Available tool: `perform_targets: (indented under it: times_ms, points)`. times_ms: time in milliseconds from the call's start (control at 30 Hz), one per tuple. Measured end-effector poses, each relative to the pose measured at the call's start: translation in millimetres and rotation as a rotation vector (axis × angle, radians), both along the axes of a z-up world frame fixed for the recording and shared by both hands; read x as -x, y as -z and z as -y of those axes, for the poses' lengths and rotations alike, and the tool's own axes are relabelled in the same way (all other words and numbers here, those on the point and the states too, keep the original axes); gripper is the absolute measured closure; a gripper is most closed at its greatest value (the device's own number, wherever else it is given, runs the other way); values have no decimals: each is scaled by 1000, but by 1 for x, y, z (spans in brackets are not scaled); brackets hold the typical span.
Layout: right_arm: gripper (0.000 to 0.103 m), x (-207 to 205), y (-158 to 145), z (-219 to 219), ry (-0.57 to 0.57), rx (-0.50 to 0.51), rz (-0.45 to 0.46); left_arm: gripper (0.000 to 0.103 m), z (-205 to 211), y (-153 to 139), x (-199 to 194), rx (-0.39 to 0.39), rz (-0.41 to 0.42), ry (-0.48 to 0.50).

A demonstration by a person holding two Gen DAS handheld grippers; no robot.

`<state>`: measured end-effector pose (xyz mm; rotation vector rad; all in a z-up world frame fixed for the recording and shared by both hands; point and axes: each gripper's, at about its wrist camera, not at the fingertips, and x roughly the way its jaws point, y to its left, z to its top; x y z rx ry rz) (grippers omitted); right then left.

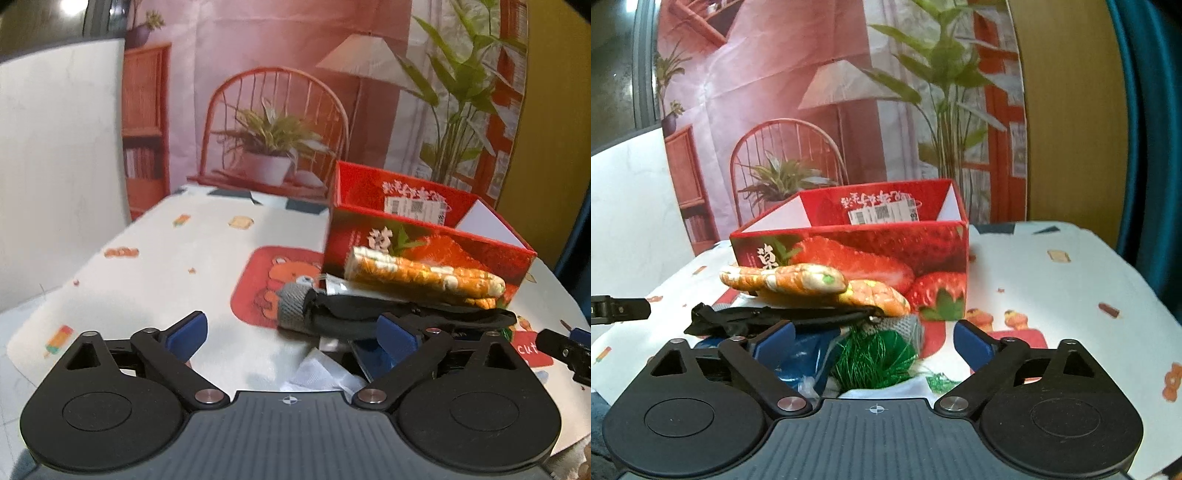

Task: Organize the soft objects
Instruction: 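Move both grippers down toward the white socks in the soft-item pile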

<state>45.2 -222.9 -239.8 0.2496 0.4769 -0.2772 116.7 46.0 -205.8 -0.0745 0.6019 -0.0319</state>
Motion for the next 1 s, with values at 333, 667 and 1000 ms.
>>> perform_targets:
  times_ms: [333, 667, 1000]
  points:
    - [29, -3, 27, 11, 20, -23, -80, 31, -15, 40, -19, 102, -124, -29]
    - [47, -5, 60, 31, 74, -94, -151, 48, -26, 36, -32, 171, -162, -86]
    - [47, 0, 54, 25, 43, -131, -141, 48, -33, 39, -57, 159, -94, -82]
